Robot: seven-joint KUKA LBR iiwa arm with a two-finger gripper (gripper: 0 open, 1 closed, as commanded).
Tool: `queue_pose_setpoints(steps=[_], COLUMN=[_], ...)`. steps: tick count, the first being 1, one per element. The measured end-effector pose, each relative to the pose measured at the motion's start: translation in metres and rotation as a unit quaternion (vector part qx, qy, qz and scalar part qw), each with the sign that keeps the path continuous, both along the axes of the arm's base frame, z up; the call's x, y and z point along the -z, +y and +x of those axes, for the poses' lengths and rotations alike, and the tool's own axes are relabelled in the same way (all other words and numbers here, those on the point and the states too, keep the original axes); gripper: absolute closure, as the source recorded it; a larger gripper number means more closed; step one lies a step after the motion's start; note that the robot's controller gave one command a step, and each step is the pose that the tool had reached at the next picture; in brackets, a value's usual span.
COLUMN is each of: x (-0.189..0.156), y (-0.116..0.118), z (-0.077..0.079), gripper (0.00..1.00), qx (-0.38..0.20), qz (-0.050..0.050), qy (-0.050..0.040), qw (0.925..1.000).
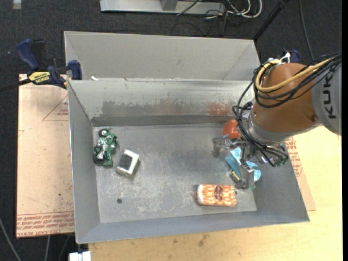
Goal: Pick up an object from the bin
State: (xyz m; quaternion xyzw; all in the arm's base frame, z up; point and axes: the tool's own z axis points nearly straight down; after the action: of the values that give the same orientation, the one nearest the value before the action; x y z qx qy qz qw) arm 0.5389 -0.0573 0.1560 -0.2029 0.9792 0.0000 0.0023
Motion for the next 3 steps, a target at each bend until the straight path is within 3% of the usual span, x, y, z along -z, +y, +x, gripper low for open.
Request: queue_pose_setpoints(steps=[1,2,3], x=[0.074,0.088,0.085], y=[0.008,0.009,0.009], z=[-0.010,-0.022,-0.025], gripper=[0.00,1.00,1.00], qx=[0.000,-0.040,-0.045], qz=[0.000,-0.001,-0.001], qy=[-0.0004,-0.0007,-0.0002], qw=[1.0000,0.9992,0.9990])
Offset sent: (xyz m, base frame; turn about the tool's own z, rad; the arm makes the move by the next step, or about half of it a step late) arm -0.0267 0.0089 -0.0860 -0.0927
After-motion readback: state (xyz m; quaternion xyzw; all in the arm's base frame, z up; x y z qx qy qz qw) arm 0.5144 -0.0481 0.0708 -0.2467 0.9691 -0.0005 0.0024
